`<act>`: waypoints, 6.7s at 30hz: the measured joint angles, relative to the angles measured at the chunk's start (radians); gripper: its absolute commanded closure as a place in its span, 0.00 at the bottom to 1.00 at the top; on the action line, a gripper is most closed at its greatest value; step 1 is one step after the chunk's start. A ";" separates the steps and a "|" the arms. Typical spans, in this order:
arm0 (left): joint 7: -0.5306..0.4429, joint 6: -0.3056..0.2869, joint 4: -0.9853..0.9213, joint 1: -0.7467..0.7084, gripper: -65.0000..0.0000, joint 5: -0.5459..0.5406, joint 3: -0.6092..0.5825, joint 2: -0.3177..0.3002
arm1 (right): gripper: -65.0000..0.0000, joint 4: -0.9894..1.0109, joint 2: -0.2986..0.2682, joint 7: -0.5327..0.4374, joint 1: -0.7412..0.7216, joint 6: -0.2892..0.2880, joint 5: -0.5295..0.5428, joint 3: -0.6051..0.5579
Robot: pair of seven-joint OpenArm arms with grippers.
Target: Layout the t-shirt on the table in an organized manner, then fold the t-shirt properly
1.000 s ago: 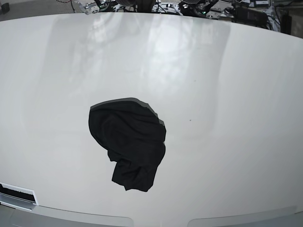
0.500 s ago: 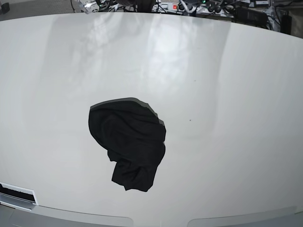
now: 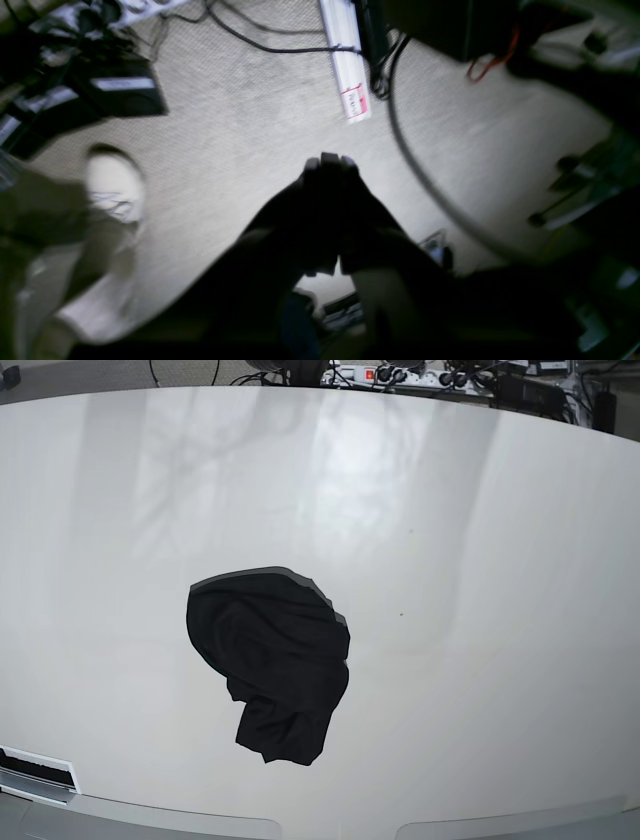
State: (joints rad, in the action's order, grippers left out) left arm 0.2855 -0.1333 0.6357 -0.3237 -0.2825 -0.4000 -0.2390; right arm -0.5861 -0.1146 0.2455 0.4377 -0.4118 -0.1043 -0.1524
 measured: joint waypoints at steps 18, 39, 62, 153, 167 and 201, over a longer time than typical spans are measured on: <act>0.249 0.000 0.995 -0.518 1.00 -0.001 0.143 -0.354 | 1.00 -1.246 -0.181 0.454 0.624 0.213 0.156 0.002; 0.274 -0.130 1.471 -0.440 1.00 -0.261 0.768 -0.359 | 1.00 -1.756 -0.225 0.376 0.599 0.431 -0.298 0.002; 0.129 -0.195 0.983 0.190 1.00 -0.206 0.381 -0.326 | 0.47 -1.186 -0.132 0.199 -0.253 0.089 0.106 -0.001; 0.183 -0.106 0.948 0.271 1.00 -0.172 0.361 -0.329 | 0.35 -0.478 0.204 0.452 -0.890 0.278 0.344 -0.097; 0.186 -0.103 0.948 0.271 1.00 -0.178 0.361 -0.329 | 0.42 -0.478 0.245 0.458 -0.881 0.288 0.321 -0.003; 0.186 -0.148 0.948 0.272 1.00 -0.180 0.361 -0.329 | 1.00 -0.962 0.266 0.466 -0.867 0.020 0.166 -0.003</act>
State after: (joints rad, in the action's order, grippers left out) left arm 0.4717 -0.2817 1.5841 -0.0517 -0.4622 -0.0391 -0.5678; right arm -1.5478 0.1516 0.7116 -0.4290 -0.3920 0.0620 -0.1551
